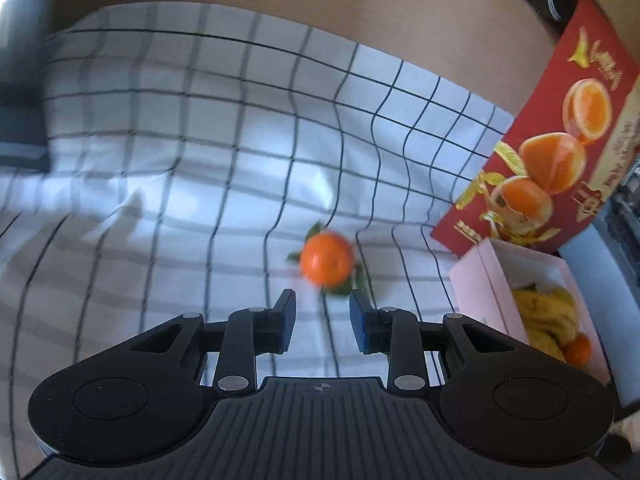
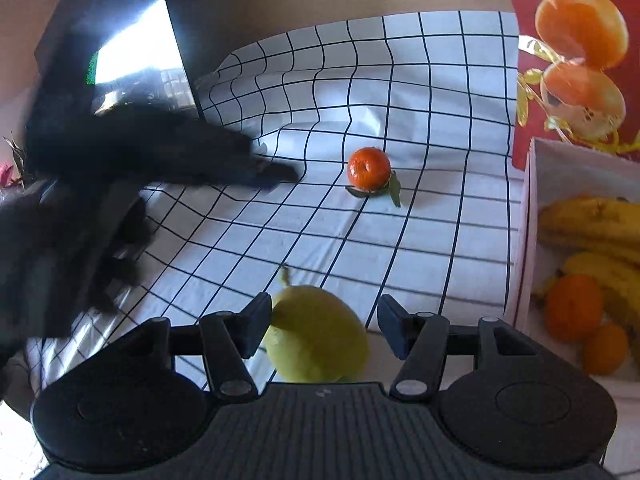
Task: Organize fruits
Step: 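Grasp the leafy tangerine on the cloth with the left gripper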
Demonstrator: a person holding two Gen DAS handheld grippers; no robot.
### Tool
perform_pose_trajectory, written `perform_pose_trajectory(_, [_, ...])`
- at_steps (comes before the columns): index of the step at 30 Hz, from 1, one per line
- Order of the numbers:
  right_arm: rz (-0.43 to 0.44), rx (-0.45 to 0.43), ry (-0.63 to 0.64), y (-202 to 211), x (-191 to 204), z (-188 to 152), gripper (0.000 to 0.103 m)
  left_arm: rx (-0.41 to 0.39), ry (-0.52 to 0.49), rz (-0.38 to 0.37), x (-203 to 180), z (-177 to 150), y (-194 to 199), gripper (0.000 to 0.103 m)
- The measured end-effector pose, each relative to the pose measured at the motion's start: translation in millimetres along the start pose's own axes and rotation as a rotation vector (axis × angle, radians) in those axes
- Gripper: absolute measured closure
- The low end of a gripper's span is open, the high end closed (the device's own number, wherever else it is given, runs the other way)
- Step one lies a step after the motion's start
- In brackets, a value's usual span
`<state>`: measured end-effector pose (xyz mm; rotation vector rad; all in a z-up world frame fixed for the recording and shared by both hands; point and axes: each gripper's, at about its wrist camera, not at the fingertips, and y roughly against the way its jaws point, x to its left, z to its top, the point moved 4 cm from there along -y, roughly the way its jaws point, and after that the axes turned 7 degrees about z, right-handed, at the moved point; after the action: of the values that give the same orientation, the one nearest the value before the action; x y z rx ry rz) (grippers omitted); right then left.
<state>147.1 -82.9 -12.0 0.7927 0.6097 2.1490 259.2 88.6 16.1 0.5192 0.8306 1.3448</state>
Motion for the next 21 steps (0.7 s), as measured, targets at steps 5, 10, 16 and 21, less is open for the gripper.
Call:
perform_pose_trajectory(5, [0.001,-0.004,-0.013,6,4,-9,0.045,0.031,0.007,0.035,-18,22,-41,0.070])
perform_pose_trajectory(10, [-0.004,0.006,0.000,8,11,-18,0.045,0.002,0.015,0.079,-27,28,-60,0.064])
perform_pose_trajectory(16, [-0.032,0.020,0.029,14,16,-30,0.045,-0.039,-0.160,0.162,-45,26,-71,0.060])
perform_pose_trajectory(21, [-0.066,0.011,0.084,26,18,-40,0.045,-0.085,-0.320,0.181,-55,12,-68,0.057])
